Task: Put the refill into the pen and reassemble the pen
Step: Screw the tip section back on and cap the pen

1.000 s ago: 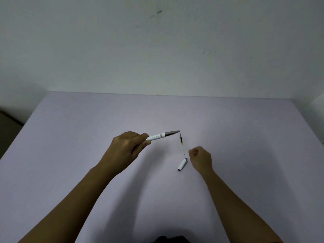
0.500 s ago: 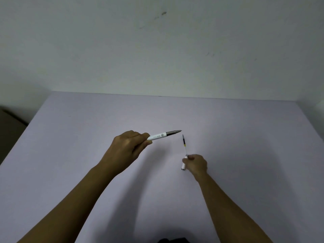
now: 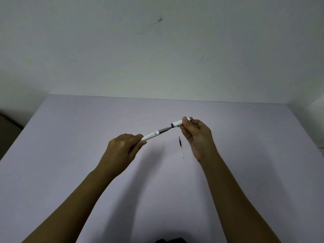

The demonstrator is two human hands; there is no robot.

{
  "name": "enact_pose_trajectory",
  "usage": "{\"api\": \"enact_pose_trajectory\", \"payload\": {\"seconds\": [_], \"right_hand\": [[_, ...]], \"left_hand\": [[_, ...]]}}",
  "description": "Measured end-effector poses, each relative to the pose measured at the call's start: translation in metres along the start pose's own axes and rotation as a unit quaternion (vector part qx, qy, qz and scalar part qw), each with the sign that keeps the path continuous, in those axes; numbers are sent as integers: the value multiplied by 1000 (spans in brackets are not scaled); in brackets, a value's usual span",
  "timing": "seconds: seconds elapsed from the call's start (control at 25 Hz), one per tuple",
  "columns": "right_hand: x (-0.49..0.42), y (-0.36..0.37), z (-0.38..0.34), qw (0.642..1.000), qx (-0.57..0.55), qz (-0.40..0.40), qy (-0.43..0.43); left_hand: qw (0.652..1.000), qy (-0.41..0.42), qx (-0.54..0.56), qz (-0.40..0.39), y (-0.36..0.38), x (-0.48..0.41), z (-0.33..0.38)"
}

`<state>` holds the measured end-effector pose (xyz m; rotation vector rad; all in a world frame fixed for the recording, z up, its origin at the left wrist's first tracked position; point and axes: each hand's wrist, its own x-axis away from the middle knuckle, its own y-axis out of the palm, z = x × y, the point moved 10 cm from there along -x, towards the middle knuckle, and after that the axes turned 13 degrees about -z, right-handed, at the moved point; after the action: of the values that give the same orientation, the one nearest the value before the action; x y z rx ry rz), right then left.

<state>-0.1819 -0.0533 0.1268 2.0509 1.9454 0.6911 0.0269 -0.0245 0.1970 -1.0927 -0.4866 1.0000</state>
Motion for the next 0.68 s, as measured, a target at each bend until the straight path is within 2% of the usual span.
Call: {"api": "enact_pose_trajectory", "payload": {"seconds": [0.28, 0.68], "right_hand": [[4, -2, -4, 1000, -6, 23, -13], [6, 19, 12, 999, 37, -24, 7]], "left_hand": [[1000, -1, -4, 2, -4, 2, -1], [1000, 0, -15, 13, -3, -7, 9]]}}
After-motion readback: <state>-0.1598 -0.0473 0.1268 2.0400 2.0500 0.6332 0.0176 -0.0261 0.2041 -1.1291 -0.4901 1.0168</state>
